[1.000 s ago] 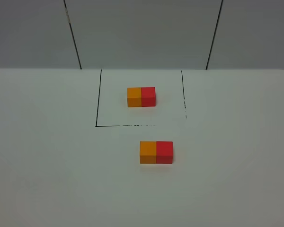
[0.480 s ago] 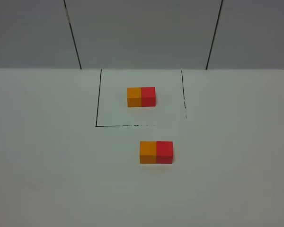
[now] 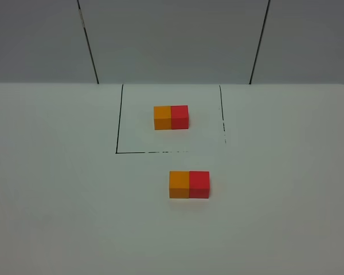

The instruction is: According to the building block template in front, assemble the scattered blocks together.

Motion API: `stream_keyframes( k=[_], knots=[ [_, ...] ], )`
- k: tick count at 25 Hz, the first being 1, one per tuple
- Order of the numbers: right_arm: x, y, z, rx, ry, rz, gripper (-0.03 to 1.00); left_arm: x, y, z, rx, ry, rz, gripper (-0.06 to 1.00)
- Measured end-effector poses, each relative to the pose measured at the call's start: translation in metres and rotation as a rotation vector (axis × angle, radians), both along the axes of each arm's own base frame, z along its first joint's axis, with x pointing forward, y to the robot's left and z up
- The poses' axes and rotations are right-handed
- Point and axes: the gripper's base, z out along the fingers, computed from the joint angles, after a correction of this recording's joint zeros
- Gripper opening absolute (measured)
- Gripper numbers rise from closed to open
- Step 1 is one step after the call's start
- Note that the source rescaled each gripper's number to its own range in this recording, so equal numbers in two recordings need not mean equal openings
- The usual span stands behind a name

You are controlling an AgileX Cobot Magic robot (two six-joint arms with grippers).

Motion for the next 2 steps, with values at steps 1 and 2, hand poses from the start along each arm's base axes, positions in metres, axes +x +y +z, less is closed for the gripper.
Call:
stream_keyframes(
  k=[1, 2],
  knots=[
    [0.0000, 0.0000, 0.0000, 0.000, 0.000, 0.000, 0.82, 0.0000, 0.0000, 0.0000, 0.000, 0.000, 0.000, 0.24],
    [0.0000, 0.0000, 0.0000, 0.000, 0.000, 0.000, 0.82, 0.0000, 0.0000, 0.0000, 0.000, 0.000, 0.000, 0.24]
  ],
)
